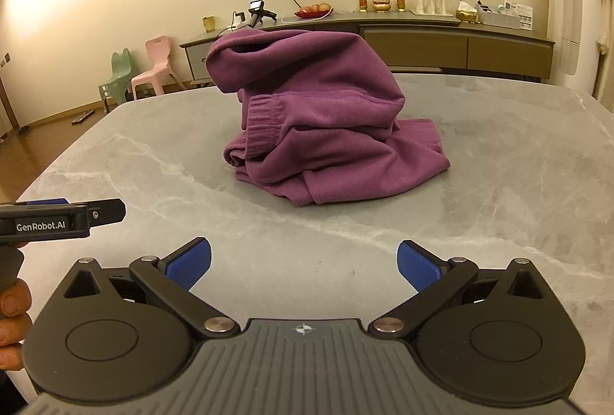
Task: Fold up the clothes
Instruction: 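Approach the crumpled purple garment with both grippers open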
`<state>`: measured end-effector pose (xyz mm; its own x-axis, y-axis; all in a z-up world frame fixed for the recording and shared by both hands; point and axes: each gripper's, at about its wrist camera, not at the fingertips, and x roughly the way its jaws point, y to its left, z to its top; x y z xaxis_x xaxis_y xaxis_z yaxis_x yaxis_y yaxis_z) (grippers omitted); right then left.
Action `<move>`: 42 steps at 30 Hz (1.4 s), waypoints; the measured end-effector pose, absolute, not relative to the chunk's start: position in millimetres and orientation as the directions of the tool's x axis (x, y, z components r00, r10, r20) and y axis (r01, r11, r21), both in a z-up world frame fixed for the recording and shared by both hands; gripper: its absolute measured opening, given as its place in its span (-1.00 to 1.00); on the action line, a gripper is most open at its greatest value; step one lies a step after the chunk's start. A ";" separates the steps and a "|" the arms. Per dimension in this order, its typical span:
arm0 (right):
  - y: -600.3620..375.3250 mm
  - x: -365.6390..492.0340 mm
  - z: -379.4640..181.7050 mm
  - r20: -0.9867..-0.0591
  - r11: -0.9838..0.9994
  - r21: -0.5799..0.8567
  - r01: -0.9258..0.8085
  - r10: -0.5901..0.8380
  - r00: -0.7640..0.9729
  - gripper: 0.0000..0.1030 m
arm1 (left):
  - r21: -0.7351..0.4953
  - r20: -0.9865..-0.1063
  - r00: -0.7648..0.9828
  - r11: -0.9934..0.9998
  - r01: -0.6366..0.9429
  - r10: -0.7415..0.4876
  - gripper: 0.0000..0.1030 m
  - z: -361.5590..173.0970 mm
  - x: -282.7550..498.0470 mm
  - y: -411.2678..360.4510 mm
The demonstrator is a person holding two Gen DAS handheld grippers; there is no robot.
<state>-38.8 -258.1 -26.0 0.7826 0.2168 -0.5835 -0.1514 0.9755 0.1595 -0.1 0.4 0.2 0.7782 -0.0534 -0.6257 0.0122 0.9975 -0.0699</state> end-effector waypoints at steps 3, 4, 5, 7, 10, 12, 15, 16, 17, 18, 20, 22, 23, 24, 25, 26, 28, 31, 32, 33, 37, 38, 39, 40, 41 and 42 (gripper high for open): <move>-258.7 -37.9 -27.9 -0.583 0.976 0.158 -0.153 0.217 0.783 0.98 | -0.117 -0.613 0.785 0.993 0.029 -0.095 1.00 1.2 0.0 5.2; -258.9 -37.7 -28.6 -0.582 0.976 0.157 -0.153 0.217 0.784 0.98 | -0.109 -0.606 0.790 0.993 0.032 -0.092 1.00 1.4 -1.1 5.9; -259.0 -37.4 -29.2 -0.582 0.976 0.156 -0.154 0.217 0.784 0.98 | -0.091 -0.599 0.797 0.995 0.031 -0.079 1.00 1.2 -3.1 6.1; -259.4 -36.9 -30.5 -0.581 0.976 0.155 -0.155 0.217 0.784 0.99 | -0.053 -0.583 0.811 0.998 0.029 -0.055 1.00 1.0 -7.1 6.6; -259.9 -36.0 -32.4 -0.580 0.976 0.153 -0.157 0.217 0.785 0.98 | -0.034 -0.570 0.819 0.998 0.055 -0.064 1.00 -1.9 -9.1 -5.3; -259.8 -36.5 -32.9 -0.579 0.976 0.148 -0.158 0.216 0.786 0.99 | -0.045 -0.601 0.792 0.994 0.102 -0.109 1.00 -3.0 -3.7 -15.4; -258.8 -38.4 -32.8 -0.575 0.977 0.137 -0.162 0.212 0.790 0.98 | -0.032 -0.625 0.769 0.988 0.148 -0.135 1.00 -1.7 -4.1 -22.5; -258.5 -39.1 -32.8 -0.574 0.977 0.134 -0.163 0.211 0.791 0.98 | -0.032 -0.625 0.767 0.987 0.157 -0.143 1.00 -1.2 -5.2 -23.2; -258.1 -39.7 -32.8 -0.573 0.978 0.130 -0.165 0.210 0.792 0.98 | -0.038 -0.623 0.767 0.986 0.165 -0.153 1.00 -0.9 -6.6 -22.9; -257.9 -40.3 -32.7 -0.572 0.978 0.127 -0.166 0.208 0.794 0.98 | -0.051 -0.621 0.766 0.984 0.172 -0.166 1.00 -1.0 -7.6 -21.9; -257.6 -39.8 -32.0 -0.567 0.978 0.123 -0.171 0.210 0.797 0.95 | -0.078 -0.632 0.749 0.978 0.193 -0.198 0.56 -2.5 -6.7 -21.1; -259.0 -41.2 -30.3 -0.565 0.975 0.129 -0.180 0.221 0.795 0.61 | -0.078 -0.643 0.739 0.977 0.199 -0.202 -0.24 -4.9 -7.0 -23.4; -259.7 -41.3 -30.0 -0.569 0.974 0.132 -0.186 0.229 0.790 0.47 | -0.078 -0.645 0.736 0.976 0.205 -0.206 -0.44 -5.8 -7.1 -24.6; -260.6 -41.4 -29.8 -0.574 0.972 0.136 -0.192 0.236 0.784 0.16 | -0.079 -0.646 0.733 0.974 0.213 -0.213 -0.79 -6.6 -7.2 -25.7; -263.2 -42.3 -30.4 -0.579 0.970 0.144 -0.196 0.243 0.778 -0.11 | -0.082 -0.644 0.733 0.973 0.217 -0.218 -0.91 -7.1 -7.3 -26.5; -259.8 -39.1 -30.5 -0.587 0.970 0.143 -0.198 0.244 0.772 -0.23 | -0.084 -0.636 0.738 0.971 0.223 -0.225 -0.99 -6.3 -8.3 -27.0; -255.9 -35.4 -31.1 -0.598 0.970 0.141 -0.200 0.244 0.763 -0.71 | -0.082 -0.616 0.751 0.968 0.236 -0.236 -1.00 -2.9 -11.3 -28.3; -255.5 -35.3 -30.3 -0.598 0.970 0.137 -0.201 0.242 0.764 -0.97 | -0.078 -0.591 0.768 0.965 0.251 -0.248 -1.00 3.1 -15.1 -31.2; -255.6 -35.5 -29.6 -0.596 0.970 0.135 -0.200 0.241 0.766 -0.98 | -0.074 -0.586 0.771 0.964 0.255 -0.249 -1.00 4.4 -16.0 -32.6; -255.7 -35.7 -29.0 -0.594 0.971 0.134 -0.200 0.240 0.768 -1.00 | -0.070 -0.582 0.774 0.963 0.260 -0.251 -1.00 5.3 -16.6 -33.8; -254.6 -36.3 -26.7 -0.588 0.970 0.128 -0.209 0.244 0.771 -1.00 | -0.071 -0.574 0.776 0.960 0.271 -0.262 -1.00 7.0 -18.0 -37.2; -254.2 -36.8 -26.2 -0.588 0.969 0.127 -0.211 0.245 0.771 -1.00 | -0.073 -0.571 0.777 0.959 0.274 -0.265 -1.00 7.9 -19.0 -37.5; -253.7 -37.2 -25.8 -0.587 0.969 0.125 -0.214 0.246 0.771 -1.00 | -0.075 -0.569 0.777 0.958 0.276 -0.268 -1.00 8.7 -19.6 -37.4; -253.2 -37.7 -25.4 -0.587 0.968 0.124 -0.216 0.247 0.771 -1.00 | -0.078 -0.566 0.779 0.958 0.275 -0.270 -1.00 9.5 -19.6 -37.1; -252.7 -38.2 -25.0 -0.586 0.968 0.123 -0.218 0.248 0.771 -1.00 | -0.079 -0.562 0.781 0.958 0.275 -0.271 -1.00 10.4 -19.8 -36.9; -252.2 -38.6 -24.6 -0.586 0.968 0.122 -0.220 0.249 0.771 -1.00 | -0.080 -0.558 0.784 0.958 0.275 -0.271 -1.00 11.4 -20.2 -36.9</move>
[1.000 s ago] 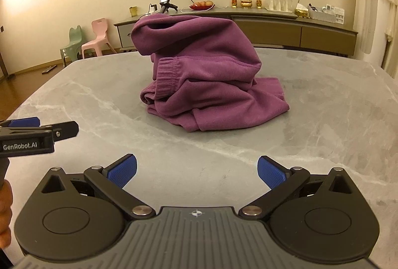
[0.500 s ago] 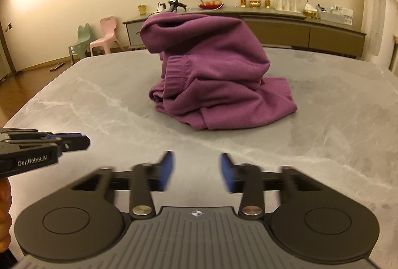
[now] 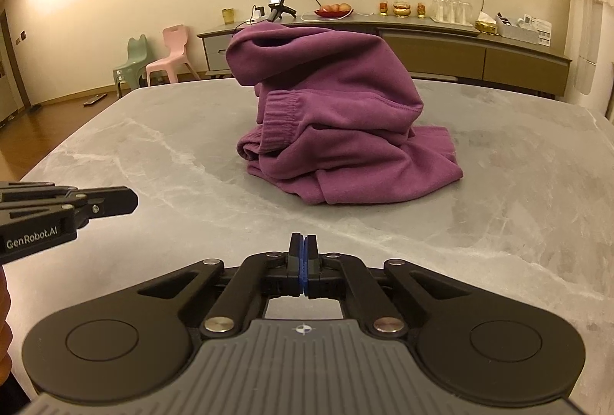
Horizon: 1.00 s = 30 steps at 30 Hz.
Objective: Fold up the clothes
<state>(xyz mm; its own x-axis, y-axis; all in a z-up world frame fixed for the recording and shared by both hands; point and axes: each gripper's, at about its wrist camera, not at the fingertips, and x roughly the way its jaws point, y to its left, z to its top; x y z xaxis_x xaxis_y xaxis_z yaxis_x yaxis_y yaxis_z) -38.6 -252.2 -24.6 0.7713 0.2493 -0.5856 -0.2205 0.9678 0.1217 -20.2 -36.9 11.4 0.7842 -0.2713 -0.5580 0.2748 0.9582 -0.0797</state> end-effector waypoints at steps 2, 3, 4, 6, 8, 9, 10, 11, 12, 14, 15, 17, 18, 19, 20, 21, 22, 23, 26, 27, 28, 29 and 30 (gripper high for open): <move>-252.9 -40.0 -24.6 -0.580 0.971 0.113 -0.211 0.237 0.779 -1.00 | -0.095 -0.558 0.783 0.959 0.268 -0.275 -0.99 13.8 -17.7 -35.6; -253.6 -41.4 -24.3 -0.577 0.975 0.102 -0.197 0.219 0.787 -1.00 | -0.112 -0.557 0.781 0.957 0.267 -0.283 -0.82 15.8 -15.6 -34.4; -254.5 -42.7 -23.9 -0.574 0.979 0.092 -0.183 0.202 0.793 -0.98 | -0.132 -0.554 0.779 0.955 0.266 -0.294 -0.38 18.2 -13.1 -32.9; -260.0 -46.1 -22.4 -0.587 0.984 0.085 -0.159 0.178 0.789 -0.45 | -0.157 -0.529 0.793 0.953 0.258 -0.302 0.72 25.5 -12.5 -28.7; -265.4 -47.0 -15.4 -0.590 0.983 0.097 -0.157 0.184 0.786 0.55 | -0.180 -0.489 0.813 0.949 0.259 -0.315 1.00 32.0 -15.4 -22.5; -268.4 -46.4 -9.7 -0.578 0.980 0.101 -0.172 0.199 0.792 0.85 | -0.192 -0.468 0.823 0.946 0.261 -0.322 1.00 35.1 -17.1 -19.2; -270.3 -43.3 -5.0 -0.573 0.978 0.091 -0.189 0.207 0.793 0.86 | -0.203 -0.459 0.824 0.942 0.266 -0.332 1.00 35.5 -16.6 -16.9; -272.7 -35.7 -0.9 -0.579 0.977 0.067 -0.202 0.203 0.790 0.86 | -0.216 -0.460 0.819 0.938 0.272 -0.343 1.00 34.4 -14.9 -15.4; -275.2 -28.1 2.9 -0.585 0.976 0.045 -0.214 0.199 0.786 0.86 | -0.220 -0.465 0.814 0.936 0.275 -0.348 1.00 31.8 -12.1 -15.8; -283.3 -13.2 2.1 -0.594 0.975 0.015 -0.220 0.186 0.783 0.86 | -0.208 -0.485 0.804 0.938 0.277 -0.345 1.00 25.2 -4.8 -21.3; -287.5 -5.9 1.4 -0.598 0.975 0.000 -0.223 0.179 0.781 0.87 | -0.188 -0.496 0.801 0.942 0.279 -0.336 1.00 22.3 -0.5 -26.6; -300.5 2.4 -11.3 -0.594 0.976 0.015 -0.215 0.182 0.784 0.87 | -0.145 -0.515 0.796 0.947 0.285 -0.318 1.00 16.7 9.0 -38.1; -306.8 5.4 -18.6 -0.590 0.977 0.036 -0.209 0.190 0.785 0.90 | -0.122 -0.523 0.794 0.950 0.288 -0.308 1.00 14.6 15.7 -45.1; -311.2 12.3 -24.3 -0.610 0.979 0.083 -0.188 0.199 0.767 0.90 | -0.095 -0.532 0.793 0.952 0.292 -0.296 1.00 12.7 23.4 -52.9; -315.7 19.3 -30.1 -0.629 0.978 0.129 -0.164 0.209 0.748 0.90 | -0.067 -0.539 0.794 0.954 0.291 -0.280 1.00 11.3 33.5 -61.8; -320.1 26.2 -35.9 -0.648 0.975 0.175 -0.139 0.220 0.729 0.90 | -0.039 -0.545 0.797 0.957 0.289 -0.263 1.00 10.3 45.0 -71.2; -324.3 32.9 -41.1 -0.663 0.970 0.216 -0.115 0.232 0.712 0.90 | -0.010 -0.549 0.799 0.958 0.287 -0.245 1.00 9.3 56.6 -80.5; -325.7 37.0 -40.4 -0.660 0.967 0.227 -0.113 0.238 0.712 0.91 | 0.018 -0.554 0.801 0.959 0.284 -0.227 1.00 8.3 68.1 -89.9; -330.0 49.3 -38.4 -0.651 0.960 0.259 -0.107 0.255 0.714 0.92 | 0.051 -0.569 0.803 0.966 0.253 -0.180 1.00 -0.8 113.0 -111.1; -331.5 53.5 -37.7 -0.648 0.957 0.269 -0.105 0.261 0.715 0.92 | 0.054 -0.579 0.796 0.966 0.251 -0.174 1.00 -4.5 127.2 -116.7; -332.9 57.6 -37.0 -0.645 0.954 0.280 -0.104 0.267 0.716 0.92 | 0.056 -0.592 0.787 0.966 0.254 -0.172 0.83 -8.0 140.6 -122.0; -334.3 61.7 -36.3 -0.642 0.951 0.290 -0.102 0.273 0.717 0.92 | 0.051 -0.606 0.772 0.960 0.277 -0.191 0.62 -9.1 151.3 -126.2; -335.7 65.8 -35.6 -0.639 0.948 0.301 -0.100 0.278 0.717 0.92 | 0.040 -0.622 0.752 0.949 0.312 -0.221 -0.24 -8.7 160.4 -129.7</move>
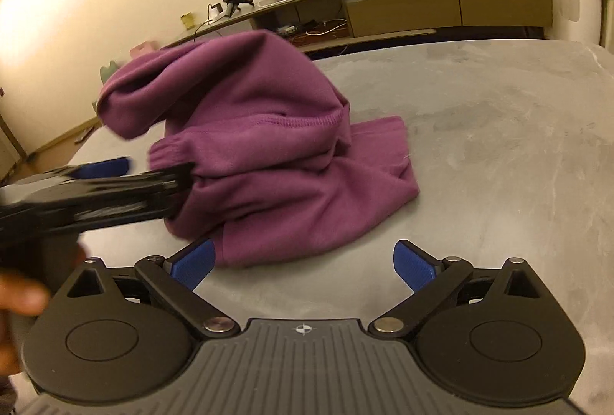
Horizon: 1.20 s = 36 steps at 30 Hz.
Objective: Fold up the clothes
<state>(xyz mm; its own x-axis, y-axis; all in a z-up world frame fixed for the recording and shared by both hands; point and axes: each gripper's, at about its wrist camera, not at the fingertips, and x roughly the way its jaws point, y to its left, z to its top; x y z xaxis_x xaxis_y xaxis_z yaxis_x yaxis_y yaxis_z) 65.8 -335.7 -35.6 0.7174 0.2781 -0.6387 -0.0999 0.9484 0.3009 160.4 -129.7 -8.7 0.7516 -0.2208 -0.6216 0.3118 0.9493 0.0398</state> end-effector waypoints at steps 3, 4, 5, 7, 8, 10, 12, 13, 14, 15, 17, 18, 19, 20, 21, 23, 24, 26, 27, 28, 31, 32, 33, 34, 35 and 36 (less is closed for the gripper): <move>-336.9 70.5 -36.2 -0.634 0.949 0.300 -0.099 0.276 0.723 0.92 | -0.043 -0.589 0.751 0.940 0.340 -0.298 -0.83 23.5 168.0 -120.1; -336.0 70.3 -36.6 -0.633 0.950 0.295 -0.101 0.274 0.724 0.92 | -0.103 -0.530 0.780 0.939 0.329 -0.332 -0.85 43.1 161.2 -102.7; -335.1 70.1 -37.0 -0.632 0.951 0.291 -0.103 0.272 0.726 0.92 | -0.171 -0.465 0.810 0.934 0.314 -0.357 -0.85 63.2 152.7 -81.3; -333.2 69.6 -37.9 -0.630 0.954 0.281 -0.107 0.267 0.729 0.92 | -0.281 -0.385 0.868 0.935 0.214 -0.315 -0.84 85.4 138.2 -31.1; -332.3 69.4 -38.3 -0.629 0.955 0.276 -0.109 0.265 0.731 0.92 | -0.326 -0.396 0.881 0.937 0.128 -0.258 -0.84 84.1 135.3 -2.1; -330.4 68.9 -39.1 -0.627 0.957 0.266 -0.113 0.260 0.735 0.92 | -0.370 -0.490 0.858 0.928 -0.049 -0.150 -0.80 64.6 135.1 50.3; -328.6 68.4 -40.0 -0.624 0.960 0.256 -0.116 0.256 0.738 0.93 | -0.350 -0.608 0.787 0.926 -0.143 -0.108 -0.62 35.5 136.4 82.9; -327.7 68.2 -40.4 -0.623 0.961 0.251 -0.118 0.254 0.740 0.93 | -0.335 -0.662 0.744 0.923 -0.188 -0.089 -0.37 21.0 137.1 99.2; -326.8 68.0 -40.8 -0.622 0.962 0.246 -0.120 0.252 0.741 0.93 | -0.336 -0.682 0.726 0.919 -0.205 -0.087 -0.23 10.3 133.3 110.7; -325.8 67.7 -41.2 -0.621 0.963 0.241 -0.122 0.249 0.743 0.93 | -0.334 -0.682 0.727 0.919 -0.209 -0.083 0.03 4.6 127.6 116.9; -324.0 67.3 -42.1 -0.619 0.965 0.231 -0.125 0.245 0.747 0.93 | -0.318 -0.673 0.736 0.926 -0.202 -0.070 0.34 -3.9 120.5 126.5; -323.1 67.0 -42.5 -0.617 0.966 0.226 -0.127 0.243 0.748 0.93 | -0.315 -0.670 0.739 0.928 -0.198 -0.070 0.40 -8.0 119.4 130.0; -322.1 66.9 -42.8 -0.615 0.967 0.221 -0.128 0.240 0.751 0.94 | -0.319 -0.670 0.739 0.926 -0.200 -0.071 0.43 -11.9 119.7 132.7; -320.8 67.8 -42.1 -0.606 0.968 0.215 -0.127 0.234 0.760 0.95 | -0.325 -0.673 0.735 0.926 -0.190 -0.085 0.46 -13.7 121.2 129.7; -319.5 68.8 -41.4 -0.596 0.970 0.209 -0.125 0.228 0.770 0.96 | -0.330 -0.677 0.728 0.928 -0.173 -0.105 0.59 -14.3 123.1 123.4; -317.0 74.5 -42.0 -0.579 0.973 0.194 -0.127 0.218 0.785 0.98 | -0.321 -0.685 0.717 0.937 -0.138 -0.129 0.79 -15.6 125.8 110.8; -314.1 80.2 -44.8 -0.585 0.972 0.189 -0.138 0.224 0.780 0.98 | -0.287 -0.690 0.714 0.951 -0.118 -0.119 0.81 -17.7 127.3 103.1; -308.2 91.4 -50.2 -0.596 0.971 0.179 -0.160 0.236 0.767 0.98 | -0.215 -0.695 0.714 0.973 -0.087 -0.090 0.49 -26.8 135.7 85.2; -305.2 97.0 -53.0 -0.602 0.970 0.174 -0.171 0.242 0.761 0.89 | -0.198 -0.699 0.710 0.978 -0.072 -0.089 -0.25 -31.3 141.4 81.0; -302.3 102.5 -55.5 -0.608 0.969 0.168 -0.181 0.247 0.755 0.36 | -0.193 -0.706 0.701 0.980 -0.056 -0.099 -0.64 -35.6 147.8 79.9; -294.2 115.3 -56.6 -0.639 0.976 0.105 -0.189 0.212 0.739 -0.86 | -0.204 -0.689 0.720 0.976 -0.079 -0.085 -0.79 -31.5 154.3 94.8; -301.0 110.3 -44.6 -0.626 0.979 0.096 -0.179 0.200 0.754 -0.87 | -0.208 -0.675 0.735 0.973 -0.102 -0.068 -0.81 -24.9 154.1 104.2; -307.9 105.3 -32.6 -0.612 0.982 0.087 -0.169 0.187 0.768 -0.96 | -0.227 -0.654 0.755 0.965 -0.135 -0.048 -0.82 -14.5 152.0 118.4; -314.7 100.2 -20.6 -0.598 0.984 0.078 -0.159 0.174 0.782 -0.96 | -0.253 -0.629 0.777 0.952 -0.174 -0.025 -0.83 -1.6 148.6 135.7; -321.6 95.2 -8.6 -0.583 0.986 0.069 -0.149 0.161 0.796 -0.96 | -0.287 -0.599 0.801 0.934 -0.212 -0.002 -0.85 12.5 144.7 154.1; -328.5 90.2 3.4 -0.569 0.989 0.061 -0.138 0.148 0.809 -0.96 | -0.316 -0.565 0.825 0.917 -0.244 0.025 -0.89 27.6 137.8 172.1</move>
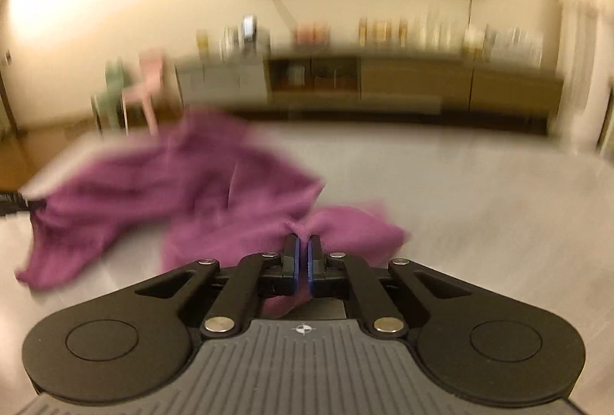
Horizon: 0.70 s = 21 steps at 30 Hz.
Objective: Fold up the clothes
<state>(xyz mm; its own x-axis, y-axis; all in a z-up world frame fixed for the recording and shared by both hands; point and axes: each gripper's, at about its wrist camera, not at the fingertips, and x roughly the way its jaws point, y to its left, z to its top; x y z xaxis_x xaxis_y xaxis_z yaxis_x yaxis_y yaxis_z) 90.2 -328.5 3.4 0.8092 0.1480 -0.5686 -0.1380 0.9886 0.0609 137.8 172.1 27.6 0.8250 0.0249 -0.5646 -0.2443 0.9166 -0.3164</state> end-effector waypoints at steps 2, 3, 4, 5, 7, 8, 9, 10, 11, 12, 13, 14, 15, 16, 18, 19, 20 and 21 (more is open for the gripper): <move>-342.2 80.2 27.4 -0.538 0.992 0.044 -0.116 0.122 0.834 -0.96 | -0.355 -0.502 0.861 0.886 -0.297 0.087 -0.89 54.5 122.5 204.4; -349.0 75.1 39.4 -0.522 0.994 0.036 -0.105 0.108 0.846 -0.96 | -0.344 -0.508 0.854 0.882 -0.322 0.113 -0.88 56.7 121.0 215.3; -355.9 70.1 51.4 -0.506 0.995 0.029 -0.094 0.095 0.857 -0.96 | -0.323 -0.532 0.837 0.881 -0.345 0.132 -0.88 54.7 122.3 224.7; -362.7 65.1 63.4 -0.490 0.996 0.021 -0.082 0.082 0.868 -0.96 | -0.302 -0.554 0.819 0.880 -0.367 0.152 -0.86 52.7 123.5 234.1; -376.3 56.3 85.0 -0.464 0.998 0.006 -0.057 0.053 0.884 -0.94 | -0.280 -0.618 0.772 0.876 -0.393 0.149 -0.82 39.6 129.2 243.0; -381.2 68.1 63.5 -0.544 0.999 -0.018 -0.031 0.016 0.839 -0.94 | -0.285 -0.635 0.761 0.874 -0.393 0.135 -0.78 35.0 130.4 243.7; -384.9 76.3 42.8 -0.608 0.999 -0.041 -0.009 -0.018 0.794 -0.94 | -0.289 -0.652 0.749 0.873 -0.393 0.122 -0.61 30.5 131.6 244.4; -387.8 79.4 23.8 -0.643 0.997 -0.069 0.024 -0.063 0.763 -0.90 | -0.289 -0.655 0.747 0.876 -0.386 0.113 -0.44 30.1 132.1 242.2; -390.6 77.4 9.8 -0.657 0.996 -0.071 0.053 -0.087 0.749 -0.89 | -0.284 -0.645 0.756 0.882 -0.375 0.114 -0.38 34.0 130.5 238.4; -391.7 73.6 3.9 -0.657 0.998 -0.031 0.058 -0.064 0.751 -0.78 | -0.277 -0.629 0.768 0.889 -0.365 0.119 -0.27 38.9 127.9 234.5; -392.6 69.7 -2.0 -0.656 0.998 0.011 0.063 -0.041 0.754 -0.33 | -0.268 -0.613 0.780 0.898 -0.350 0.121 -0.16 43.2 125.9 230.1; -391.9 66.7 -5.9 -0.649 0.997 0.055 0.056 -0.007 0.760 0.00 | -0.258 -0.597 0.793 0.908 -0.331 0.119 -0.10 47.1 124.3 225.5; -388.6 65.8 -7.1 -0.640 0.997 0.062 0.040 0.009 0.768 0.53 | -0.247 -0.587 0.801 0.916 -0.317 0.119 0.03 49.7 124.7 220.7; -385.0 65.1 -8.2 -0.630 0.997 0.068 0.024 0.024 0.776 0.68 | -0.235 -0.585 0.803 0.923 -0.305 0.116 0.09 50.5 125.6 215.2; -374.0 67.5 -7.6 -0.628 0.999 0.034 -0.026 0.042 0.777 0.74 | -0.218 -0.597 0.795 0.933 -0.288 0.106 0.09 46.4 131.9 210.2; -369.2 69.1 -7.4 -0.634 0.998 0.020 -0.053 0.054 0.771 0.82 | -0.215 -0.607 0.788 0.934 -0.285 0.101 0.09 44.1 135.0 210.5; -365.9 72.7 -7.8 -0.643 0.997 0.015 -0.072 0.064 0.763 0.83 | -0.214 -0.616 0.782 0.935 -0.283 0.096 0.09 42.1 137.5 211.7; -366.7 72.8 -10.8 -0.649 0.997 0.003 -0.073 0.058 0.758 0.84 | -0.212 -0.623 0.776 0.934 -0.288 0.098 0.10 40.1 138.7 213.8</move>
<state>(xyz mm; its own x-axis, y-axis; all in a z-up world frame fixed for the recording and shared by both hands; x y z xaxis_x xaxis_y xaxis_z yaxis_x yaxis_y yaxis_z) 72.8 -366.7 -10.8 0.7582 0.0578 -0.6495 -0.0732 0.9973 0.0033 138.7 213.8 40.1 0.7764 0.0977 -0.6227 -0.2876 0.9340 -0.2121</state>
